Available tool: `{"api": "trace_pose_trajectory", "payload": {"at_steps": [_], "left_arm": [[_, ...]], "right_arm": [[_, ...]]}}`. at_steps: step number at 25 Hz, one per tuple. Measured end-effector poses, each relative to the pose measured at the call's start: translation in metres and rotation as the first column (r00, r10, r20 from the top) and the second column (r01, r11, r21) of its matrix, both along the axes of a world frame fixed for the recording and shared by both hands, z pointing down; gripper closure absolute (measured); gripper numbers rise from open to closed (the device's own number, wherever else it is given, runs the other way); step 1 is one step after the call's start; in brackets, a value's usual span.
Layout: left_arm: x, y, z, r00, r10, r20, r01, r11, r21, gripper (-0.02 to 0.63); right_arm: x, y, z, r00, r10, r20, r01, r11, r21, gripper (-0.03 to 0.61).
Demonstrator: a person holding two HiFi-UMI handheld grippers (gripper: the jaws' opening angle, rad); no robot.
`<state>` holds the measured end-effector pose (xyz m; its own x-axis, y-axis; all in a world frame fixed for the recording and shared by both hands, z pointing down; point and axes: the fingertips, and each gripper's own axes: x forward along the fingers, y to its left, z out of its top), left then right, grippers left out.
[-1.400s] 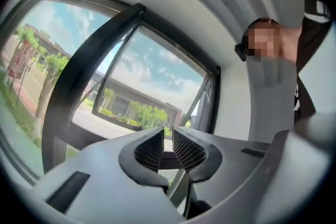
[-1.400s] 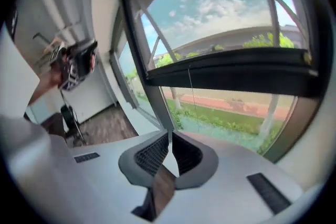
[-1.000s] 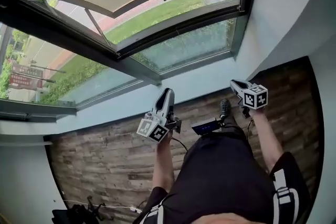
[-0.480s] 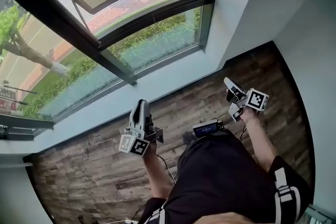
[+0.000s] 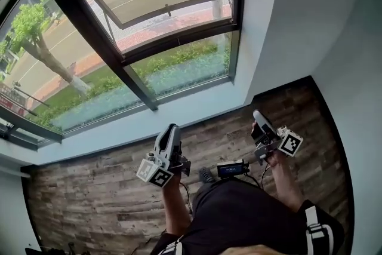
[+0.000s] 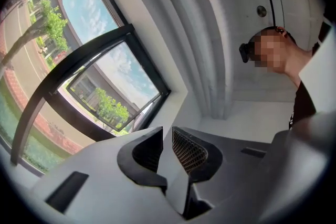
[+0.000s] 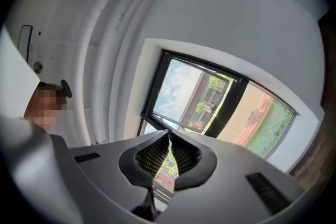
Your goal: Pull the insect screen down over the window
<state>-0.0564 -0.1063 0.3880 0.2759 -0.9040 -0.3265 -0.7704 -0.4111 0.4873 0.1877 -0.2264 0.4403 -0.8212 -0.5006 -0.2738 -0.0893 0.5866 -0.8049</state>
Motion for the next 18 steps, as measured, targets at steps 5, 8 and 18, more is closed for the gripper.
{"api": "trace_pose_trajectory", "payload": {"at_steps": [5,8,18], "left_arm": [[0.07,0.041,0.005,0.999,0.032,0.022,-0.031,0.999,-0.035,0.565],[0.089,0.065,0.019,1.0,0.006,0.011,-0.005,0.997,-0.08,0.565],[0.09,0.131,-0.033,0.986,0.024,-0.167,0.019,0.967,0.252,0.565]], "right_arm": [[0.061,0.034,0.025,1.0,0.002,0.007,-0.001,1.0,-0.026,0.565],[0.074,0.053,0.042,0.999,-0.037,0.025,0.038,0.998,-0.049,0.568],[0.097,0.079,0.03,0.997,-0.027,0.072,0.027,1.0,0.004,0.569]]}}
